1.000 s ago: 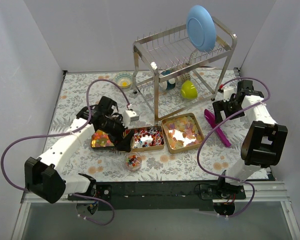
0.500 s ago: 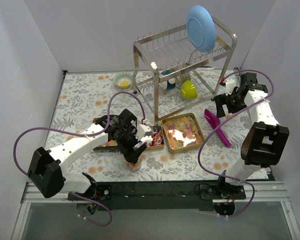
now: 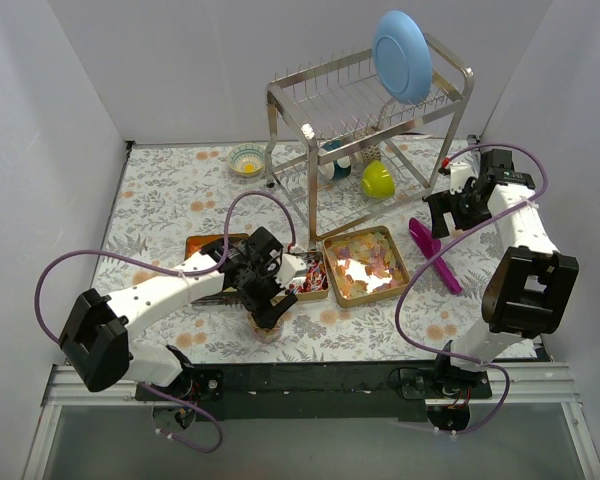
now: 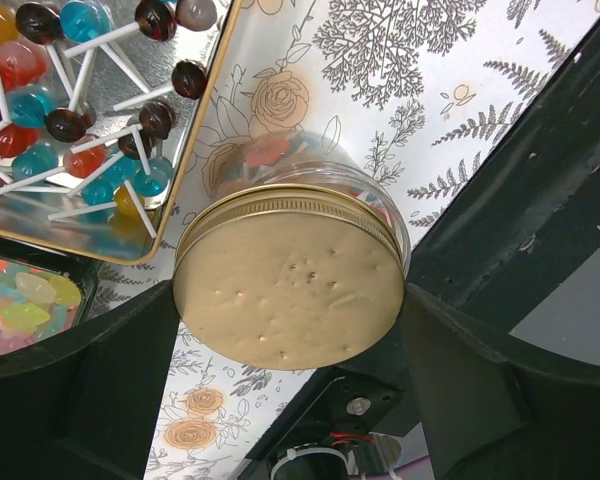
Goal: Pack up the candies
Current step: Close the bottle lid on the packing bottle.
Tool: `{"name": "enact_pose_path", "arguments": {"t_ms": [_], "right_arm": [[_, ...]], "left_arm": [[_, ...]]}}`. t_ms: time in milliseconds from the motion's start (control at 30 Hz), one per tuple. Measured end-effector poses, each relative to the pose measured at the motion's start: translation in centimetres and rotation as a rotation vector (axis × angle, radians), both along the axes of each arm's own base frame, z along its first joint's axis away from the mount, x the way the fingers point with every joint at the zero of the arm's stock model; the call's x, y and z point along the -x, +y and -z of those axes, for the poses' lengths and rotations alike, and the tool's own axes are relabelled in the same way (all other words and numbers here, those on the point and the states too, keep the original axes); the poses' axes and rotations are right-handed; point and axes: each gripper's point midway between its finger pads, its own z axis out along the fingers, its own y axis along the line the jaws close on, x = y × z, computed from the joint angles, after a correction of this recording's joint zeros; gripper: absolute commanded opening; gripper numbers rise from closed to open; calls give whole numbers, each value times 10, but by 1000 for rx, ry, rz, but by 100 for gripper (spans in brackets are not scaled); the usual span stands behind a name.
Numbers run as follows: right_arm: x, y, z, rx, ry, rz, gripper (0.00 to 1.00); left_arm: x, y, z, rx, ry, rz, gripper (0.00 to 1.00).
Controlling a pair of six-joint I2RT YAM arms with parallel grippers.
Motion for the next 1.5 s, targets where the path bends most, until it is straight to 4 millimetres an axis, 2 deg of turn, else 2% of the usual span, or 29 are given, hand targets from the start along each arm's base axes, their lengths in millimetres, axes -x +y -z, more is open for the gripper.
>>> {"name": "enact_pose_path", "arguments": {"t_ms": [267, 567, 667, 833, 1033, 1333, 1500], "right_arm": [[1, 1, 0, -3, -2, -1, 98], [5, 2, 1, -8, 1, -3, 98], [5, 3, 1, -11, 2, -4, 98], [6, 4, 1, -14, 2, -6, 98], [7, 4, 2, -14, 2, -6, 98], [9, 1, 1, 1, 11, -16, 98], [3, -2, -12, 20, -18, -28, 98]], "left_arm": [[9, 1, 10, -43, -16, 29, 79], [6, -5, 9, -31, -41, 31, 80], [7, -7, 10, -30, -45, 34, 82], [7, -8, 13, -41, -44, 35, 93], [7, -8, 15, -57, -41, 21, 97], [1, -11, -4, -11, -102, -9, 98], [1, -17, -20, 65, -137, -3, 98]]}}
